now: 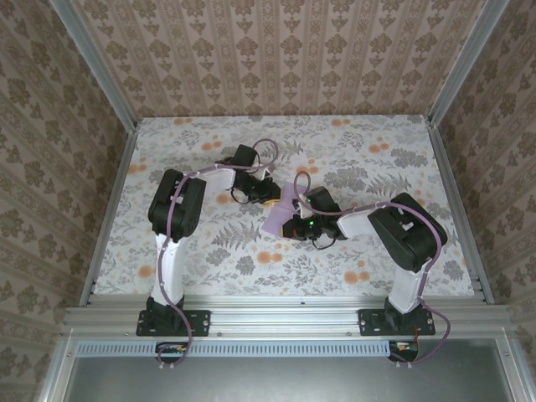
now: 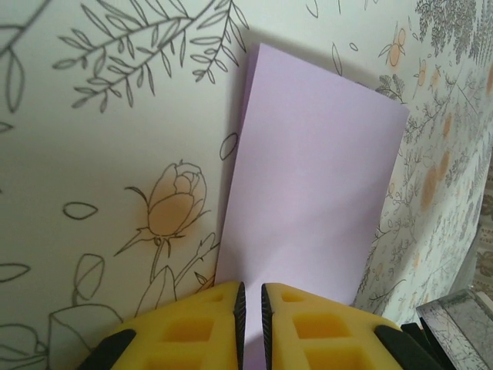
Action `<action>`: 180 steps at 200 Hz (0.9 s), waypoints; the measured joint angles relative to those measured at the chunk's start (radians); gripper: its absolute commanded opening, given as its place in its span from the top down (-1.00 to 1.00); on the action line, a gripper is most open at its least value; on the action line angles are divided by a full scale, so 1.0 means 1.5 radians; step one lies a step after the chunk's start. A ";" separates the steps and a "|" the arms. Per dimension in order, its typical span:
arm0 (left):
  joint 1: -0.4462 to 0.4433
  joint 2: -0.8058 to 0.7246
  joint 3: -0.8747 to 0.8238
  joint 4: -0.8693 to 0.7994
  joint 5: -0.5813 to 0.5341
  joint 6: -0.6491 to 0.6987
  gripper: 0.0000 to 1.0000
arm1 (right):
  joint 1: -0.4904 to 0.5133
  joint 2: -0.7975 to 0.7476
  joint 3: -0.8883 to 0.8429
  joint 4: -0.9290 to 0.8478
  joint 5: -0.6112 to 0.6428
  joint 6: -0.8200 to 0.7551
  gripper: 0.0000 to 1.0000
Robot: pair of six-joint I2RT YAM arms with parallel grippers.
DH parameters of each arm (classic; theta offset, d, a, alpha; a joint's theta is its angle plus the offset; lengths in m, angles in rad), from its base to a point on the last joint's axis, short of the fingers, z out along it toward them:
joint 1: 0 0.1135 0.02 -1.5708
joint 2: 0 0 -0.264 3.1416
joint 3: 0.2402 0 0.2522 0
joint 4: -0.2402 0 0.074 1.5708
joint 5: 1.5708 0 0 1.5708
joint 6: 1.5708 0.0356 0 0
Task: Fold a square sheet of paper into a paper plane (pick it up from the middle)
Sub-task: Fold the triangle a second time at the center of the table.
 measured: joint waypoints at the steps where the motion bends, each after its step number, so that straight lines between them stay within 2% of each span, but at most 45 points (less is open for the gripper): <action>1: 0.000 0.000 0.000 0.000 0.000 0.000 0.64 | 0.000 0.000 0.000 0.000 0.000 0.000 0.92; 48: 0.003 -0.013 -0.004 0.001 -0.019 0.007 0.63 | 0.000 -0.004 0.008 -0.033 -0.009 -0.001 0.92; 79: -0.001 -0.078 -0.039 0.001 -0.035 0.007 0.63 | 0.000 -0.010 0.012 -0.070 -0.018 -0.003 0.92; 107: -0.034 -0.130 -0.074 0.012 -0.041 0.007 0.63 | 0.000 -0.014 0.019 -0.101 -0.023 -0.003 0.90; 144: -0.080 -0.124 -0.120 0.035 -0.039 0.006 0.64 | 0.001 -0.016 0.026 -0.124 -0.025 -0.004 0.90; 180: -0.085 -0.105 -0.141 0.047 -0.039 0.005 0.64 | 0.002 -0.023 0.027 -0.150 -0.024 -0.008 0.90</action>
